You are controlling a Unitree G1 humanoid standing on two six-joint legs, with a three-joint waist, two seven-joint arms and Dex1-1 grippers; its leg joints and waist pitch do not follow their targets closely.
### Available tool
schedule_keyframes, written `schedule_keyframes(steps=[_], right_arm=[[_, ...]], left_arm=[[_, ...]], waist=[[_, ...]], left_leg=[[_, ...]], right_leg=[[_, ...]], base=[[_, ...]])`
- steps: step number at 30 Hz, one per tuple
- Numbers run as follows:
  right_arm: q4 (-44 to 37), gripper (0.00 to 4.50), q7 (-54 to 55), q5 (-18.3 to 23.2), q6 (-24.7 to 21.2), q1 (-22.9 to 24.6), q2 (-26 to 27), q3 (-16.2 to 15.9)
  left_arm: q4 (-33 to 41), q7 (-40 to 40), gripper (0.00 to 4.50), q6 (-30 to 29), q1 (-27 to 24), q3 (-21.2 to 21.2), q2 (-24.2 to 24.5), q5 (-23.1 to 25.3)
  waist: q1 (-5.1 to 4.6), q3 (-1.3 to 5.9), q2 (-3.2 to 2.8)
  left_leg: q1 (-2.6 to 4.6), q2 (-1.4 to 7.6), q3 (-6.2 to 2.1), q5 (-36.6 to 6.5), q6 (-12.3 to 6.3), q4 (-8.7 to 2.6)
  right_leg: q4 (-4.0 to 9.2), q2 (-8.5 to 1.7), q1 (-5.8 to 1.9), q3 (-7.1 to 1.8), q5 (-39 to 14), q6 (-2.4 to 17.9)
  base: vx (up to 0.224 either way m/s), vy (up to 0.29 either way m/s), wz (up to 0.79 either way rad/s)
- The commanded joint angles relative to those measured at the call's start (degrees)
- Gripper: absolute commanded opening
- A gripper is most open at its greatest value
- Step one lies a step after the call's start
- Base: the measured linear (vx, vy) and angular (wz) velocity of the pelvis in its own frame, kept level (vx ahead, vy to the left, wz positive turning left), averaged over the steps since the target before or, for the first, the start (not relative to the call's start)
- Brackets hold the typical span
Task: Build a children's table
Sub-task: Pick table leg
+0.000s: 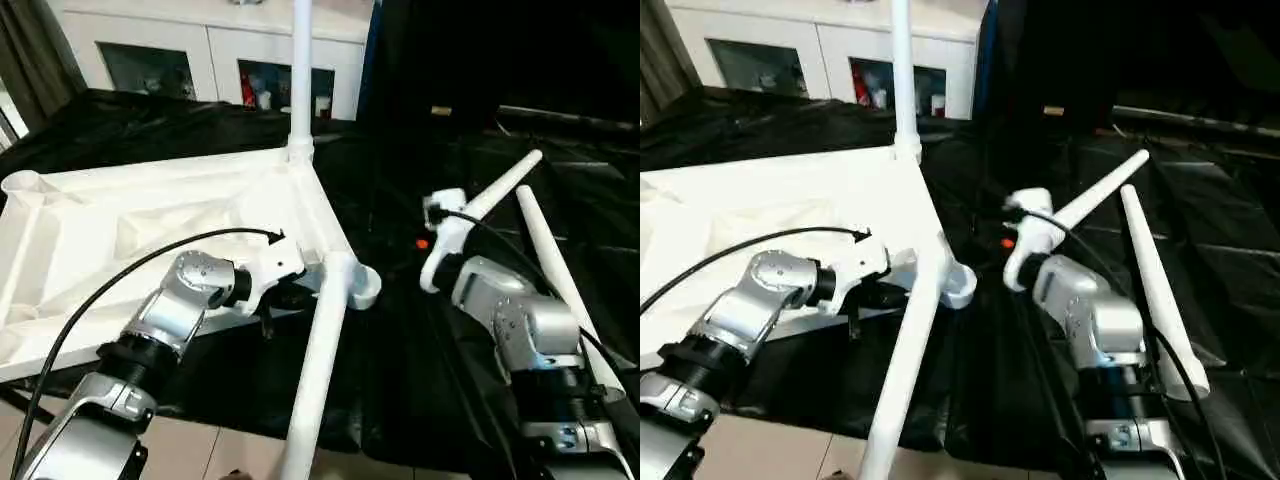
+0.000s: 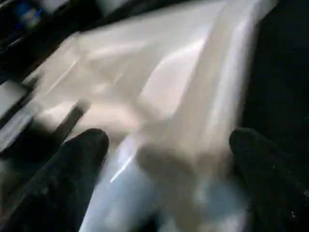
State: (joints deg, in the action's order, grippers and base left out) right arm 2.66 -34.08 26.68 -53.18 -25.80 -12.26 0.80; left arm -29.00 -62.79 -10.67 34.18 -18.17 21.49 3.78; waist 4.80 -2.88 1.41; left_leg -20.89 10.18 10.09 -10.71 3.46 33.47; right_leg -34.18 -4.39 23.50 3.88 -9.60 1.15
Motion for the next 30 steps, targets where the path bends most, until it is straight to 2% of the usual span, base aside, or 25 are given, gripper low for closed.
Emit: schedule_keyframes(steps=[1, 6, 8, 19, 25, 30], right_arm=[[-3.07, 4.47, -0.55, 2.88, -5.79, 0.85, -0.55, -1.37], [-6.08, 4.47, 0.49, 2.85, -11.20, 2.16, -1.36, -3.60], [-7.28, 4.47, 1.34, 3.60, -13.85, 2.00, -0.60, -3.68], [-4.57, 4.47, 5.97, 0.79, -18.45, -0.27, 1.59, -7.14], [2.37, 4.47, 7.33, 0.16, -16.37, -2.48, 4.61, -6.86], [9.30, 4.47, 9.16, -0.13, -13.92, -4.66, 8.84, -4.50]], left_arm=[[-0.45, 0.28, 0.00, 1.01, 0.81, -0.72, -0.25, 0.42], [-0.63, 0.50, 0.00, 1.08, 0.93, -0.86, -0.30, 0.70], [-0.74, 0.56, 0.00, 1.11, 0.98, -0.95, -0.28, 0.80], [-1.62, 0.97, 0.00, 1.81, 1.26, -1.10, -0.08, 1.33], [-1.94, 1.05, 0.00, 2.15, 1.36, -1.06, 0.08, 1.45], [-2.04, 1.22, 0.00, 2.21, 1.25, -0.97, 0.26, 1.47]], waist=[[-0.04, 3.87, -0.77], [0.11, 3.78, -0.70], [0.13, 3.79, -0.92], [0.04, 3.76, -0.97], [-0.04, 3.75, -1.01], [-0.08, 3.77, -0.92]], left_leg=[[0.97, 2.98, -0.77, -8.56, -0.37, -3.93], [0.95, 2.90, -0.84, -9.88, 1.65, -4.07], [0.94, 2.87, -0.91, -10.01, 2.09, -4.08], [0.93, 2.78, -1.02, -10.79, 3.52, -4.22], [0.89, 2.79, -1.02, -11.41, 3.94, -4.17], [0.95, 2.86, -1.05, -11.83, 4.26, -4.25]], right_leg=[[3.10, -4.02, -3.50, -2.93, -6.52, 11.88], [3.39, -4.09, -3.34, -2.94, -9.56, 10.66], [3.40, -4.11, -3.27, -2.96, -9.76, 10.23], [3.43, -4.09, -3.17, -2.95, -10.26, 9.75], [3.40, -4.27, -3.11, -3.00, -10.50, 10.03], [3.39, -4.31, -3.07, -2.99, -11.02, 10.00]], base=[[0.000, 0.000, 0.00], [0.000, 0.000, 0.00], [0.000, 0.000, 0.00], [0.000, 0.000, 0.00], [0.000, 0.000, 0.00], [0.000, 0.000, 0.00]])
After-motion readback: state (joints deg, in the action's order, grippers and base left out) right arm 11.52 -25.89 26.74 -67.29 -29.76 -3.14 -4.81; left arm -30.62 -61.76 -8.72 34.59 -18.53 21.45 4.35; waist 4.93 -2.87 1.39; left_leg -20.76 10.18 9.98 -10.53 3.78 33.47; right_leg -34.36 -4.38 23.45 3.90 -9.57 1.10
